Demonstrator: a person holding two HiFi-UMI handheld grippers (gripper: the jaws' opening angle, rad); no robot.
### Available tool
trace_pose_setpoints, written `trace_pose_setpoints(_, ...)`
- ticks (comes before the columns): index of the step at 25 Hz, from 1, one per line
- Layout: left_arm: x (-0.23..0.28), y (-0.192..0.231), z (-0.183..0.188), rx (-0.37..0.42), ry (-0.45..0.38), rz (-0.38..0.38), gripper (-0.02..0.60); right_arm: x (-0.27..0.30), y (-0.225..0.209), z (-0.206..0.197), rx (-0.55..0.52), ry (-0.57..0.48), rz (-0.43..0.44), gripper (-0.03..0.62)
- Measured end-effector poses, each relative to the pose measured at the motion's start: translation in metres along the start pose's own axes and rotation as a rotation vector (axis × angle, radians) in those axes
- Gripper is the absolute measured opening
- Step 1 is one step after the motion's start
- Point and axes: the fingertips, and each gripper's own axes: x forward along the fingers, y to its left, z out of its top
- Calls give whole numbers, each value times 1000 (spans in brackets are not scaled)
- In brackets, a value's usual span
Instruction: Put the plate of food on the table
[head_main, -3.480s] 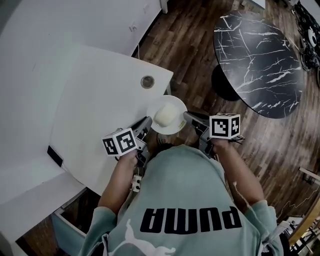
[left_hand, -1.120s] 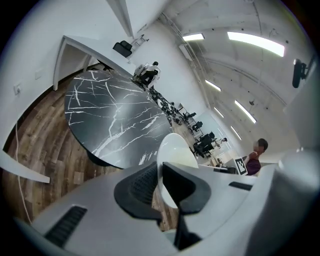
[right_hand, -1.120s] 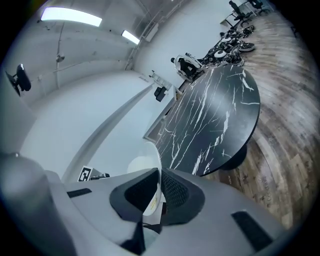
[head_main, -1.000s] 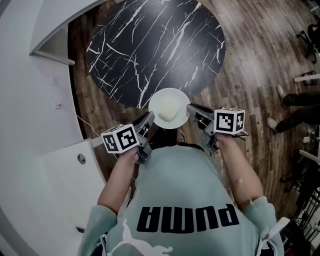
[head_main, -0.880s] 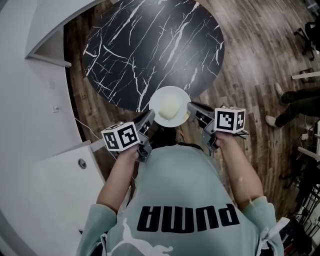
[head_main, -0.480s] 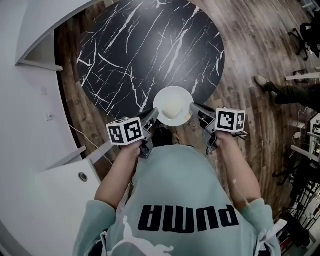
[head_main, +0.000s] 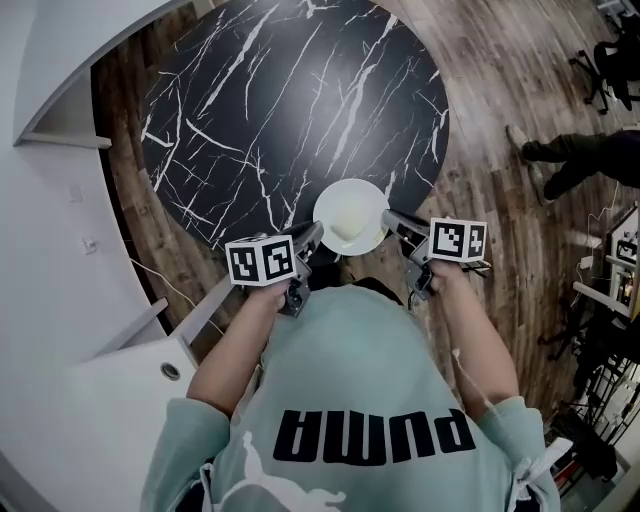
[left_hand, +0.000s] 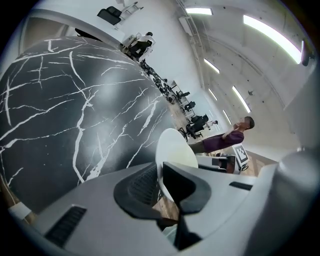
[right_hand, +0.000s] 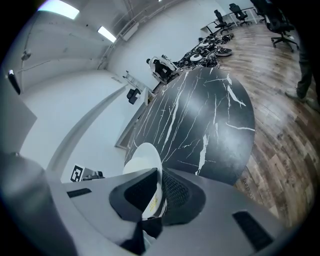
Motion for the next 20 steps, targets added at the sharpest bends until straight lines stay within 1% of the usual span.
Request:
trace_pose_setpoints(5, 11, 11, 6, -8, 21, 15, 44, 12, -9, 8, 5, 18, -10, 31)
trace_pose_setpoints(10, 21, 22, 10, -35, 18, 44, 44, 28, -20, 18, -16, 68, -25, 31)
trace_pose_setpoints(20, 42, 37, 5, -61, 13, 133, 54, 52, -43, 29, -71, 186, -43, 31)
